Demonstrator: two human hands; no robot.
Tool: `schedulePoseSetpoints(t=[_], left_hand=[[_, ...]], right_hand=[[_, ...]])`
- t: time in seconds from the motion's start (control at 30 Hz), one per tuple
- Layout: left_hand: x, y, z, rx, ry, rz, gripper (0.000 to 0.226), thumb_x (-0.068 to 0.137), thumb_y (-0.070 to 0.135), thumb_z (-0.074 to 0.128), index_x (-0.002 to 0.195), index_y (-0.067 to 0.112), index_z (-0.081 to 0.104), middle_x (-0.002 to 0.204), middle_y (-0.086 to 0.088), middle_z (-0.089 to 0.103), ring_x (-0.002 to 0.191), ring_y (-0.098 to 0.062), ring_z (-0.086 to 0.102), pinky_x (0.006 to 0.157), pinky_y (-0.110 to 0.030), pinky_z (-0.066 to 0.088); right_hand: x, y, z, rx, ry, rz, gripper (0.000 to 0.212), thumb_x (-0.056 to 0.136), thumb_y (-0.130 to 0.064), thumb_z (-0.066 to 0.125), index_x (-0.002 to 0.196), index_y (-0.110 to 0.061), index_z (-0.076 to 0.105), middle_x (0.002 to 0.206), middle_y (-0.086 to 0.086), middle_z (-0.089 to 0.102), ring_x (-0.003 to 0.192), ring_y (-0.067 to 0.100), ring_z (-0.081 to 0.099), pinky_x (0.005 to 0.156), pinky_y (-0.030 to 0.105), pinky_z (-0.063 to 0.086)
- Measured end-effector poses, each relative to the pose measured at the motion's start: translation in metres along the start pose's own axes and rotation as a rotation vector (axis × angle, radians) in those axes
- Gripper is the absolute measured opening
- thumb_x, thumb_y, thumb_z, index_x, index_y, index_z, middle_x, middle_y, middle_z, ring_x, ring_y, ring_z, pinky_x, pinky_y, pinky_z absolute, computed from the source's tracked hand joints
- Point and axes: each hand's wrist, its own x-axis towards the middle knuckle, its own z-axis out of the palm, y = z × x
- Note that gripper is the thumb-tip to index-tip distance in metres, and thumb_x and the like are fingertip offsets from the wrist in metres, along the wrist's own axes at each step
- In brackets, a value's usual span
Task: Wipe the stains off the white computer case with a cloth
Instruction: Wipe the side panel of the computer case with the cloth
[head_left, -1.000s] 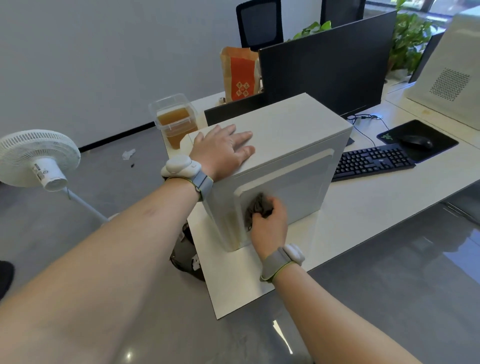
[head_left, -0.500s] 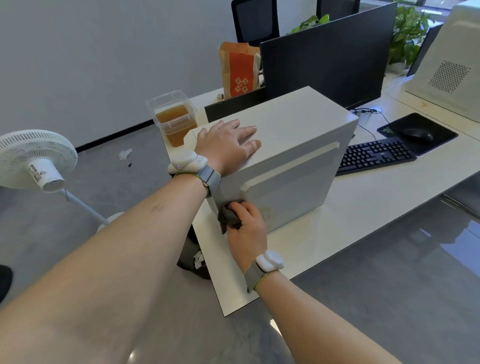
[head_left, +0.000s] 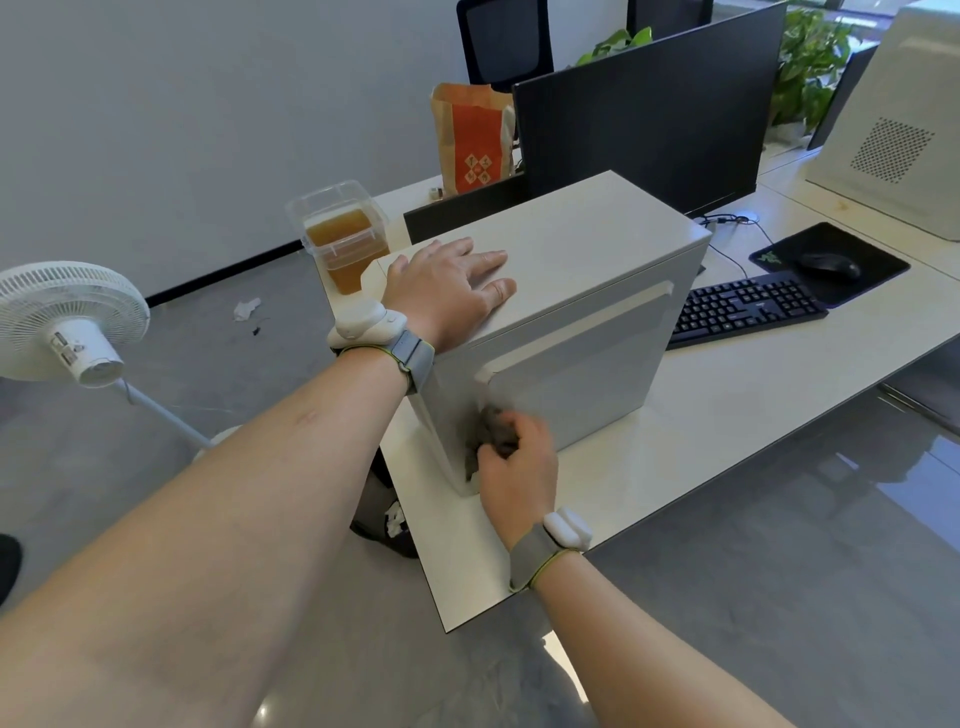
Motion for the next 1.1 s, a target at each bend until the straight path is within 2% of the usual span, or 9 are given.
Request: schedulePoseSetpoints(t=[0.1,0.23,0.43,0.53,0.6,0.73,0.8,0.93,1.1], left_hand=[[0.001,0.000,0.000,-0.002,-0.006,-0.004,0.059,0.094,0.075,0.034,0.147,0.052,0.044,0.162,0.009,0.036,0.151,-0.022,0.027,0.119,-0.055,0.020],[0.000,0.000,0.000,-0.008,-0.012,-0.010,0.059,0.094,0.075,0.034,0.147,0.052,0.044,0.163,0.009,0.035,0.151,-0.022,0.026,0.120,-0.055,0.019],[0.001,-0.001,-0.001,-0.020,0.005,-0.013,0.059,0.093,0.075,0.036,0.146,0.052,0.046,0.162,0.009,0.037,0.150,-0.023,0.028,0.119,-0.055,0.020],[0.000,0.000,-0.001,-0.011,0.003,-0.005,0.058,0.094,0.075,0.035,0.146,0.052,0.045,0.162,0.009,0.037,0.150,-0.023,0.029,0.119,-0.055,0.021],[0.000,0.000,-0.001,-0.009,0.006,-0.005,0.059,0.093,0.075,0.035,0.146,0.052,0.045,0.161,0.009,0.037,0.150,-0.023,0.029,0.119,-0.055,0.021],[0.001,-0.001,0.001,-0.004,0.005,-0.010,0.060,0.092,0.076,0.034,0.147,0.053,0.045,0.162,0.009,0.037,0.150,-0.023,0.029,0.119,-0.055,0.021],[0.001,0.000,0.001,-0.008,0.000,-0.010,0.060,0.092,0.076,0.034,0.147,0.053,0.045,0.162,0.009,0.037,0.150,-0.023,0.029,0.119,-0.056,0.021],[0.001,-0.001,0.001,-0.014,-0.001,-0.011,0.061,0.091,0.077,0.034,0.146,0.053,0.045,0.161,0.009,0.038,0.150,-0.022,0.029,0.119,-0.056,0.021],[0.001,-0.001,0.001,-0.006,0.001,-0.006,0.060,0.092,0.076,0.034,0.147,0.052,0.044,0.161,0.009,0.037,0.150,-0.021,0.029,0.119,-0.055,0.021]], right_hand=[[0.008,-0.009,-0.001,0.055,0.105,-0.046,0.039,0.081,0.004,0.061,0.112,-0.020,0.062,0.114,-0.006,0.053,0.094,0.000,0.051,0.078,0.006,0.040],[0.031,0.015,-0.003,-0.046,-0.053,0.341,0.030,0.085,0.004,0.054,0.107,-0.016,0.059,0.101,0.006,0.061,0.094,0.031,0.060,0.072,0.028,0.041],[0.037,-0.006,-0.006,0.090,0.108,0.178,0.033,0.086,0.001,0.057,0.112,-0.019,0.057,0.107,-0.005,0.053,0.092,0.011,0.054,0.078,0.018,0.045],[0.046,-0.004,-0.009,0.091,0.024,0.462,0.025,0.086,0.001,0.049,0.098,-0.020,0.054,0.097,0.007,0.061,0.093,0.032,0.064,0.082,0.045,0.059],[0.044,-0.011,-0.017,0.097,0.055,0.342,0.025,0.087,-0.002,0.054,0.105,-0.019,0.055,0.100,0.008,0.062,0.096,0.031,0.062,0.083,0.040,0.055],[0.027,-0.035,-0.016,0.149,0.155,-0.242,0.042,0.083,0.004,0.064,0.124,-0.009,0.062,0.124,0.002,0.055,0.109,0.009,0.053,0.096,0.011,0.043],[0.026,-0.024,-0.014,0.117,0.134,-0.288,0.047,0.080,0.010,0.064,0.125,-0.006,0.064,0.124,0.000,0.053,0.109,0.007,0.052,0.095,0.004,0.038],[0.026,-0.008,-0.020,0.079,0.049,-0.073,0.043,0.082,0.009,0.062,0.120,-0.012,0.065,0.115,0.001,0.058,0.106,0.022,0.058,0.088,0.015,0.045],[0.016,-0.014,-0.008,0.082,0.104,-0.367,0.054,0.081,0.008,0.065,0.134,-0.003,0.061,0.129,0.003,0.053,0.114,0.002,0.048,0.099,0.003,0.035]])
